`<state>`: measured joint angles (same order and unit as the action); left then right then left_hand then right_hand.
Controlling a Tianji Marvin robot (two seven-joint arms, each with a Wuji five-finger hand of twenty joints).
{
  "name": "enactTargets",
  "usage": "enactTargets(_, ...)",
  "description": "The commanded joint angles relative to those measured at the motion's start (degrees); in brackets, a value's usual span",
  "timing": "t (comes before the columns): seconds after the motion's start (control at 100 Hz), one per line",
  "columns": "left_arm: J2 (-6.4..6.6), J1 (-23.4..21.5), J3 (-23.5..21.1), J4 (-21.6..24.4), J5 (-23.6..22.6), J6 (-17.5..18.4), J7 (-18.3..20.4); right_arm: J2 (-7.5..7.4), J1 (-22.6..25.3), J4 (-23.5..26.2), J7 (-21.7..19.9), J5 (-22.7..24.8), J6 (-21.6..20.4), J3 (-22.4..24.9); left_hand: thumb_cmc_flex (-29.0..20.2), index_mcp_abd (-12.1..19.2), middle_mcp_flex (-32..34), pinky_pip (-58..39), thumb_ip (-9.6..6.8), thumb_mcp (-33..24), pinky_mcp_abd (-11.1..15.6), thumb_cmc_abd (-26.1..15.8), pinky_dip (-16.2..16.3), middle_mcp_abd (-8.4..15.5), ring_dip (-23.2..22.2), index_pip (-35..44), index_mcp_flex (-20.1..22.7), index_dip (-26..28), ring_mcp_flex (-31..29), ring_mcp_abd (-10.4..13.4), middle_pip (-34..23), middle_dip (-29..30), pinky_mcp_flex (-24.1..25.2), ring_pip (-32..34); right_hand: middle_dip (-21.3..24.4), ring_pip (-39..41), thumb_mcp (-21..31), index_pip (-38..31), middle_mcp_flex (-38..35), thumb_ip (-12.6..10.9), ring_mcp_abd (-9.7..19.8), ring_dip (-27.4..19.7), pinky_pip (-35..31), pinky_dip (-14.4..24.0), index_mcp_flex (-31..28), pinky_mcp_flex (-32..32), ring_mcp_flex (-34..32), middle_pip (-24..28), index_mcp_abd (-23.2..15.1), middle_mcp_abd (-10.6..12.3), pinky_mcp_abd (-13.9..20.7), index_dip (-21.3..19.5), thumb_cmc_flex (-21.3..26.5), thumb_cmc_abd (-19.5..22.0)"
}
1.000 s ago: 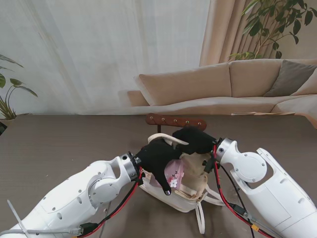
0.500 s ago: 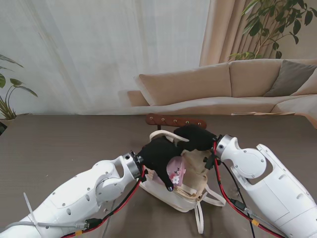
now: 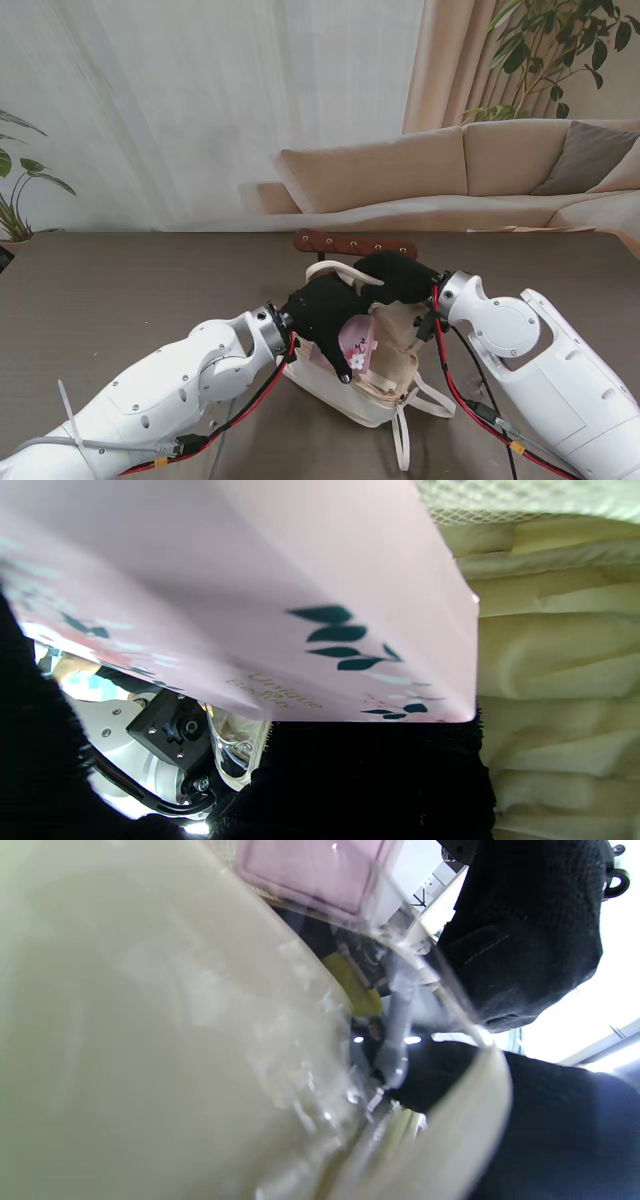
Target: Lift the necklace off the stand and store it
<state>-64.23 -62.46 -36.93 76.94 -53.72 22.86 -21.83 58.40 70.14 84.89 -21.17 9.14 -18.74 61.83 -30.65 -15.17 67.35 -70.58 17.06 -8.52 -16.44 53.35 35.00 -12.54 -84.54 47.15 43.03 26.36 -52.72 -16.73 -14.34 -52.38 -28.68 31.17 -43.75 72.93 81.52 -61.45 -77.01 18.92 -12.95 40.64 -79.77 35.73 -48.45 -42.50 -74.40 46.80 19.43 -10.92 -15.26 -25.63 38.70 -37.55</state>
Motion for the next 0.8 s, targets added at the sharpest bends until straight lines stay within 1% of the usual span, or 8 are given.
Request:
enactTargets(0.0,-1.55,1.9,-0.9,0.0,-0.3,-1.7,0.7,1.93,1.8,2.8,-3.0,-0.5,-1.3,-2.6,-23.6,13.3,-7.6,3.8,-4.96,-46.4,2.8,-11.2,-1.9,4.1,5.5,4.6,0.8,2.7,5.6,-0.1,0.6,4.3,7.5,-4.2,0.2,-2.2,-4.6,-6.0,0.1,1.8,6.0,0.0,-1.2,1.9,-4.8,-5.0,-0.7,0.7,-35.1,6.8,0.6,-1.9,-4.6,-0.9)
enactTargets(0.06,-1.47,1.8,-0.8,0.0,-0.4,-1.8,0.8,1.92,1.9,2.8,-3.1,-0.7,-1.2,-2.5,-20.9,12.2,-10.5,5.9,-4.6,-47.7,2.7,-11.4,-3.4,3.8,11.7,-2.3,1.0,1.0,7.0,0.5,-0.3,10.7,9.0,-5.9,0.3,-2.0,-4.5,-6.0,0.0,1.9,6.3,0.1,-1.3,1.8,-4.8,-5.1,-0.7,0.8,-35.1,6.8,0.6,-1.8,-4.7,-1.0)
enactTargets(0.12,-1.3,1.6,-0.8,0.1,-0.4,-1.7,1.3,1.91,1.9,2.7,-3.3,-0.9,-1.1,-2.5,-17.4,11.0,-12.9,6.8,-4.97,-49.3,2.5,-12.3,-4.1,3.3,13.8,-10.4,1.6,-0.2,8.2,0.0,-0.8,21.7,10.0,-8.0,0.3,-1.9,-4.5,-6.0,0.0,1.9,6.3,0.1,-1.4,1.8,-4.8,-5.1,-0.7,0.8,-35.0,6.8,0.8,-1.7,-4.6,-1.0)
enactTargets(0.16,-1.2,1.4,-0.9,0.2,-0.5,-1.6,1.5,1.91,1.9,2.6,-3.3,-1.0,-1.1,-2.4,-15.1,10.1,-13.7,7.1,-5.9,-50.4,2.1,-13.0,-4.2,3.2,14.7,-14.0,1.8,-1.8,8.7,-0.2,-0.4,23.9,10.5,-9.1,0.4,-1.8,-4.5,-6.0,-0.1,1.9,6.3,0.1,-1.4,1.8,-4.8,-5.1,-0.7,0.9,-35.0,6.8,0.8,-1.7,-4.7,-1.0)
enactTargets(0.22,-0.9,1.0,-1.2,0.7,-0.9,-1.6,2.0,1.91,1.8,2.5,-3.4,-1.1,-1.1,-2.4,-10.9,9.1,-14.8,7.7,-8.95,-51.8,1.5,-14.6,-4.2,3.3,15.7,-18.9,1.8,-3.4,9.6,-1.1,0.3,25.1,11.4,-10.4,0.4,-1.8,-4.4,-6.1,-0.1,1.9,6.2,0.2,-1.4,1.7,-4.9,-5.1,-0.7,0.9,-35.0,6.8,0.8,-1.6,-4.7,-1.0)
enactTargets(0.25,-0.73,0.7,-1.4,1.0,-1.2,-1.6,2.2,1.91,1.8,2.4,-3.4,-1.2,-1.0,-2.4,-9.5,8.8,-15.1,7.8,-9.39,-51.4,1.4,-14.8,-4.1,3.2,16.0,-20.4,1.8,-3.9,9.7,-1.4,0.4,25.4,11.6,-10.7,0.4,-1.7,-4.5,-6.1,-0.1,1.9,6.2,0.2,-1.4,1.7,-4.9,-5.1,-0.7,0.9,-34.9,6.8,0.7,-1.6,-4.7,-1.0)
enactTargets(0.53,0.36,-2.3,-3.8,3.7,-2.4,-1.6,4.5,2.03,1.5,1.6,-3.6,-1.8,-0.5,-2.3,-5.1,6.9,-17.9,8.5,-9.6,-48.6,0.9,-16.6,-3.5,1.6,17.7,-27.0,0.6,-6.1,10.8,-3.0,1.9,26.8,13.1,-12.9,0.4,-1.5,-4.4,-6.1,-0.2,1.9,6.1,0.3,-1.5,1.7,-4.9,-5.2,-0.7,0.9,-34.8,6.6,0.6,-1.5,-4.6,-1.2)
enactTargets(0.79,1.02,-3.7,-5.0,5.2,-4.3,-1.9,4.6,2.05,1.6,1.2,-3.9,-2.3,0.0,-2.2,-2.3,5.7,-21.6,9.2,-9.97,-45.9,1.7,-17.9,-2.8,1.9,19.9,-33.2,-1.8,-9.6,13.9,-3.0,4.8,30.7,14.4,-15.2,0.4,-1.0,-4.3,-6.1,-0.4,1.9,6.1,0.5,-1.7,1.6,-5.0,-5.3,-0.7,1.1,-34.5,6.6,0.6,-1.5,-4.5,-1.3)
